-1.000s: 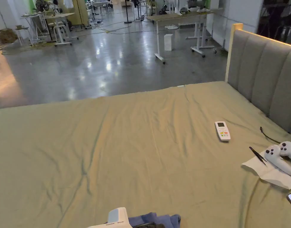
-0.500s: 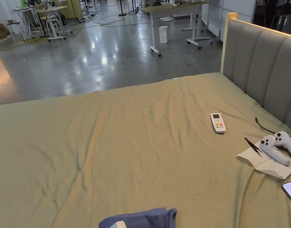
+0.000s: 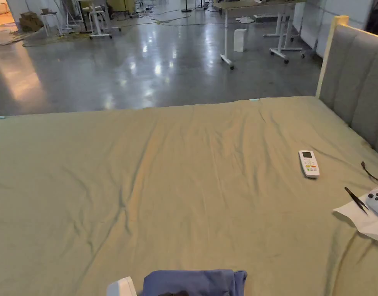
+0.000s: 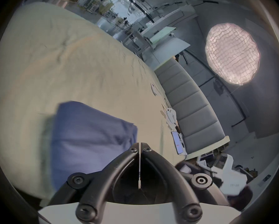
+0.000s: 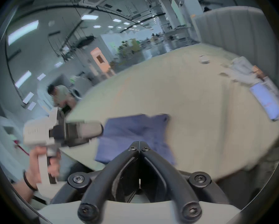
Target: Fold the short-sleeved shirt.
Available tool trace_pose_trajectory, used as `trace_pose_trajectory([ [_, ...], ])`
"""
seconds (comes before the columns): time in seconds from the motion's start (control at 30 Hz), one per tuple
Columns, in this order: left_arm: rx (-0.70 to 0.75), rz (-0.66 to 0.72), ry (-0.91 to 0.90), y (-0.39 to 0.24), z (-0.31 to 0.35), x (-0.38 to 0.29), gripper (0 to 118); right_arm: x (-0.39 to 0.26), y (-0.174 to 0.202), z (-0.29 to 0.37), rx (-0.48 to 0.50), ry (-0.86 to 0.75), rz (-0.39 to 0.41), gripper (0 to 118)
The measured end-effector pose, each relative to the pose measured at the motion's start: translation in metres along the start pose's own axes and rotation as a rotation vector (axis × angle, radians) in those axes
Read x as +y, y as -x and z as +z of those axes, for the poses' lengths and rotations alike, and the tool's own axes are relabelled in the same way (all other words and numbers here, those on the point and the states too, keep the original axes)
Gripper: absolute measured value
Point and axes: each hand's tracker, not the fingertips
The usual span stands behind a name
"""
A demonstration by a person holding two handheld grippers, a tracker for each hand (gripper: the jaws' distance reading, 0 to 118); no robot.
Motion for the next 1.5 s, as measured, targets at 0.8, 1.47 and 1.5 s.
trace_pose_trajectory([
  [0.8,-0.050,0.200,0.236,0.135,-0.049,0.024,76,-0.022,-0.061,-0.120,-0.017,0.295,-0.304,1],
  [1.47,-0.083,0.070,0.125,0.116,0.037,0.098,34,0.001,-0.042,-0.048,-0.004,0.125,-0.344,0],
  [1.5,-0.022,0.030,0.111,0.123,0.061,0.112,34,0.002,-0.040,-0.040,0.001,0.123,-0.331,0],
])
